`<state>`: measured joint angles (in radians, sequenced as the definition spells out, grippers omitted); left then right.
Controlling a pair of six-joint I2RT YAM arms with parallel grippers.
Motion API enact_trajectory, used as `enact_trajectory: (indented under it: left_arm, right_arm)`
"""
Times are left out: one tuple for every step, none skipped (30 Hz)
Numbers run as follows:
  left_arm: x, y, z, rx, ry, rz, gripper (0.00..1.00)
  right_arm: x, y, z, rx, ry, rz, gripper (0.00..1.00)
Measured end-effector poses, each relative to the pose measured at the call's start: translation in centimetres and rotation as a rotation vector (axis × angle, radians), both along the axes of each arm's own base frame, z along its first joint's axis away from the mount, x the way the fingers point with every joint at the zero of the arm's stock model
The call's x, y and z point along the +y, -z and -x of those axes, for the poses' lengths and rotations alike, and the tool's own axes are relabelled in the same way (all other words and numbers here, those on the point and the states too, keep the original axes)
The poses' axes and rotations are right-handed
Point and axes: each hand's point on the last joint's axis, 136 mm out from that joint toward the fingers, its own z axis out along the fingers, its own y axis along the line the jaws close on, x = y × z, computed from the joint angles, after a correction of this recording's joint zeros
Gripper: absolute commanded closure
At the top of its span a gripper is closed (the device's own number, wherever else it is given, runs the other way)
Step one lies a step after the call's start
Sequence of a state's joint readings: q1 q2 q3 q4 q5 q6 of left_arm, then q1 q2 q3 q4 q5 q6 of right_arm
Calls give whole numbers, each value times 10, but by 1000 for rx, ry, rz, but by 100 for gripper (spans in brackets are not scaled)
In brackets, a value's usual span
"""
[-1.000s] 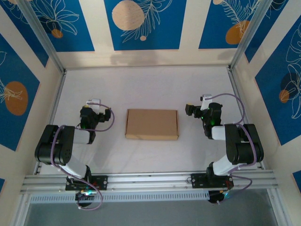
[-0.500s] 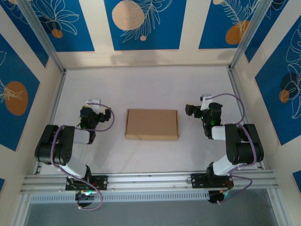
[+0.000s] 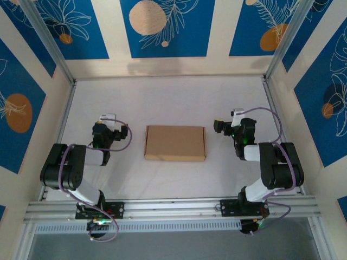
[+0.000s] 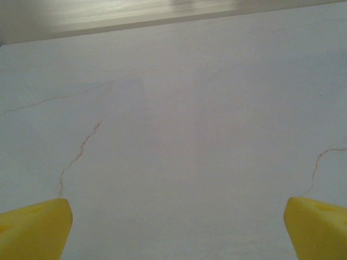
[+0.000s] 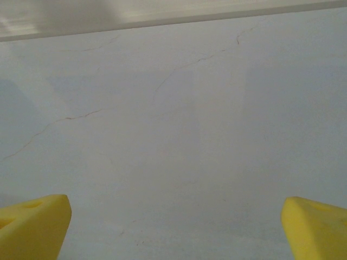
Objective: Fold the paper box
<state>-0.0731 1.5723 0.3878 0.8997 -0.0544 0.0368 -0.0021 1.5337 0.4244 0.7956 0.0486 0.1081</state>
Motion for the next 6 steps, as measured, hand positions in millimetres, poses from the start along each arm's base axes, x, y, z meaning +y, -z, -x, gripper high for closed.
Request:
enact_trajectory:
  left_arm:
    - [0, 0, 0, 0, 2, 1, 0]
    - [0, 0, 0, 1, 2, 1, 0]
    - [0, 0, 0, 2, 2, 1, 0]
    - [0, 0, 0, 2, 2, 1, 0]
    - [0, 0, 0, 2, 2, 1, 0]
    - [0, 0, 0, 2, 2, 1, 0]
  right_arm:
    - [0, 0, 0, 0, 0, 0, 1]
    - [0, 0, 0, 0, 0, 0, 1]
    - [0, 0, 0, 0, 0, 0, 1]
    - [0, 0, 0, 0, 0, 0, 1]
    - [0, 0, 0, 0, 0, 0, 1]
    - [0, 0, 0, 0, 0, 0, 1]
